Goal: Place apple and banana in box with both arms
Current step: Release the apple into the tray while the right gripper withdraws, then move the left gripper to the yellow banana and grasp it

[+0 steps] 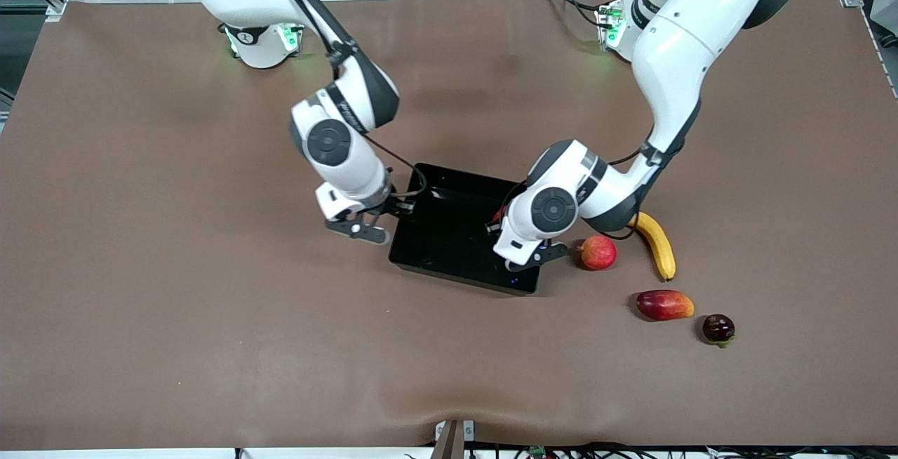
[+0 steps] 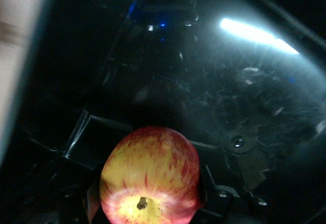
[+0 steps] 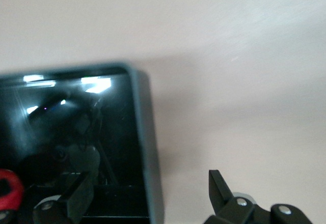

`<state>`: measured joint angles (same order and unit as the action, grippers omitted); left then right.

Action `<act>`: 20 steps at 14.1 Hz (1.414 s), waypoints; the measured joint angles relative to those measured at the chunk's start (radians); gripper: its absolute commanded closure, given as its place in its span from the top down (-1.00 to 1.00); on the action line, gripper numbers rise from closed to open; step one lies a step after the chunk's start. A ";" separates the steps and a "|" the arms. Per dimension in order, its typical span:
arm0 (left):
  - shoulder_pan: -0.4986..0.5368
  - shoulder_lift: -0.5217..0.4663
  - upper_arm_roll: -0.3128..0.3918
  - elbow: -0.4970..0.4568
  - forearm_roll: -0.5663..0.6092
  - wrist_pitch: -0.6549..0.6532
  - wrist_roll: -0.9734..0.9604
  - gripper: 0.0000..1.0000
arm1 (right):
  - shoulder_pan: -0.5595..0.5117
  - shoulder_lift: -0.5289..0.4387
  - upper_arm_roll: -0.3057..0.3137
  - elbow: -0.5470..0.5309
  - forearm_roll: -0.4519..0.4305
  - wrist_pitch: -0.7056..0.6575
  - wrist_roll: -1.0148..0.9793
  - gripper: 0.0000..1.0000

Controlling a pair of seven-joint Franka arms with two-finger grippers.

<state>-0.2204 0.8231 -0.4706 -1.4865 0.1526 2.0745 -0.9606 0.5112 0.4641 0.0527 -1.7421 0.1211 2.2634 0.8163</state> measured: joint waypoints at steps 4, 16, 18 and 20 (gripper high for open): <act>-0.009 0.016 0.001 0.007 0.049 0.002 0.000 1.00 | -0.144 -0.111 -0.004 0.002 0.000 -0.188 -0.222 1.00; 0.309 -0.282 0.011 0.010 0.067 -0.235 0.139 1.00 | -0.470 -0.354 -0.007 0.002 0.000 -0.548 -0.705 1.00; 0.396 -0.265 0.015 -0.049 0.101 -0.212 0.169 1.00 | -0.476 -0.408 -0.007 0.003 -0.001 -0.556 -0.733 1.00; 0.454 -0.238 0.016 -0.125 0.137 -0.123 0.172 1.00 | -0.477 -0.452 -0.009 0.010 -0.003 -0.586 -0.753 1.00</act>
<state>0.2337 0.5847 -0.4544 -1.6114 0.2900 1.9516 -0.7888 0.0337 0.0119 0.0436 -1.7325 0.1178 1.6770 0.0637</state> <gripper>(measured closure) 0.000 0.000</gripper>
